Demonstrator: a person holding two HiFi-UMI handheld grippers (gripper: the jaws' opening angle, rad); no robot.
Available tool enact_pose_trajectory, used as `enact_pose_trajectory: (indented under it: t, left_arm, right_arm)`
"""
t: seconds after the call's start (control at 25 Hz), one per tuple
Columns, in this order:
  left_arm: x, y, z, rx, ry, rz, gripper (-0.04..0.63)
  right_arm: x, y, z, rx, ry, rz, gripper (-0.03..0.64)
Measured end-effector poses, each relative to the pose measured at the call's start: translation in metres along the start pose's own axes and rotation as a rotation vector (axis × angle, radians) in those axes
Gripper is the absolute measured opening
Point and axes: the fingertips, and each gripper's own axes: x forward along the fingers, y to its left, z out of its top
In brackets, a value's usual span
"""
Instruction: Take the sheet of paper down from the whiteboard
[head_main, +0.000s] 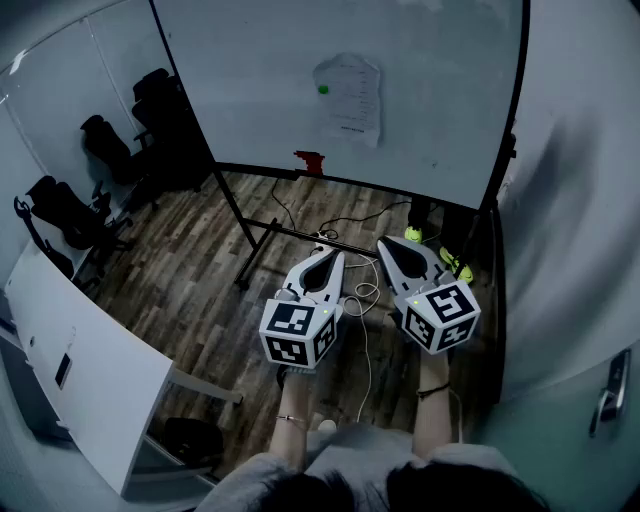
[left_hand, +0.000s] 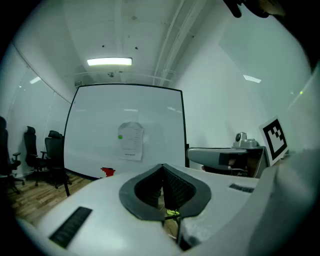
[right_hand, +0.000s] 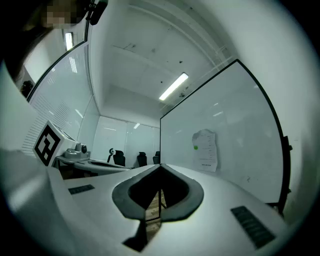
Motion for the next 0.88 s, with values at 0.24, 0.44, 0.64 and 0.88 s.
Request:
enact_pose_trajectory:
  t: [0.24, 0.44, 0.64, 0.88]
  left_arm:
    - [0.002, -0.012, -0.001, 0.001, 0.004, 0.001, 0.005]
    - [0.004, -0.025, -0.003, -0.003, 0.007, 0.010, 0.005]
    - [0.011, -0.041, -0.006, -0.018, 0.010, 0.013, 0.005]
    - [0.023, -0.062, -0.013, -0.019, 0.024, 0.019, 0.005]
  right_arm:
    - [-0.011, -0.005, 0.000, 0.004, -0.001, 0.005, 0.000]
    - [-0.025, -0.012, -0.001, 0.010, 0.004, 0.007, 0.000]
    - [-0.039, -0.025, -0.003, 0.011, 0.013, 0.004, 0.000]
    - [-0.056, -0.045, -0.002, 0.035, -0.008, 0.002, 0.000]
